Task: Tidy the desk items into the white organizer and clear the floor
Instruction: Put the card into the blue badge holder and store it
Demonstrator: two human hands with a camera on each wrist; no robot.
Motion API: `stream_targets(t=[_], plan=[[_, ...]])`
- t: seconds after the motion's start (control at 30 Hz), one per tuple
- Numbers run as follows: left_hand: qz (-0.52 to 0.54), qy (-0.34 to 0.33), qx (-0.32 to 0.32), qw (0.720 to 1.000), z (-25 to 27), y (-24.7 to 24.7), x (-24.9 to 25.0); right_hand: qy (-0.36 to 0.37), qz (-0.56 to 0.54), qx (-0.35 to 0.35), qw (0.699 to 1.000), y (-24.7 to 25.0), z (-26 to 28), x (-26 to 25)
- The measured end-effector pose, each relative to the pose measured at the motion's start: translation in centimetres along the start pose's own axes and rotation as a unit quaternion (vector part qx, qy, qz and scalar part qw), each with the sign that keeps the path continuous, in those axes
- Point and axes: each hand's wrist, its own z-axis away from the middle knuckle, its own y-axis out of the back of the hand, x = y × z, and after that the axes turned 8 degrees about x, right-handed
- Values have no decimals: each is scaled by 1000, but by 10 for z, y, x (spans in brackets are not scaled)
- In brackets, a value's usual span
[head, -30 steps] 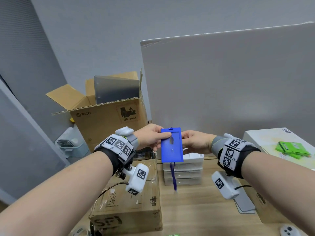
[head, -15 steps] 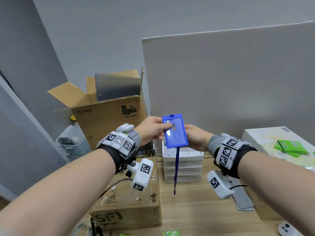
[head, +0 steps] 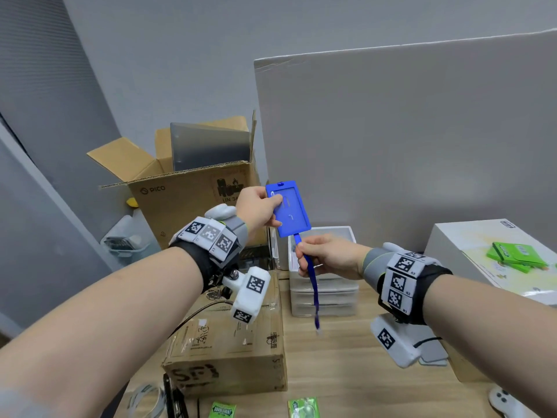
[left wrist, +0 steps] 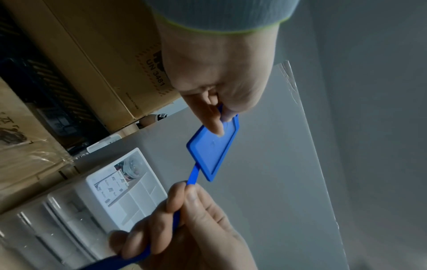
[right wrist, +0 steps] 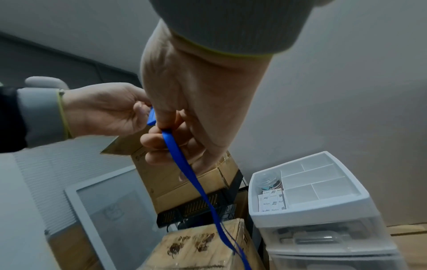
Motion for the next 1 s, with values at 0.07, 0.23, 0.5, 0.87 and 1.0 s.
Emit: stream_targets(t=[0.07, 0.23, 0.5, 0.87, 1.0], plan=[[-17, -15, 31, 999, 3, -1, -7, -8, 21, -9, 1000, -4, 0, 3], [-82, -76, 54, 992, 12, 1, -17, -8, 60, 6, 998, -12, 1, 2], [-301, -250, -124, 912, 24, 13, -19, 25, 115, 54, 992, -4, 3, -30], [-289, -114, -272, 911, 37, 32, -14, 41, 103, 112, 987, 12, 3, -55], [-167, -49, -359, 917, 46, 35, -5, 44, 113, 114, 986, 11, 7, -53]])
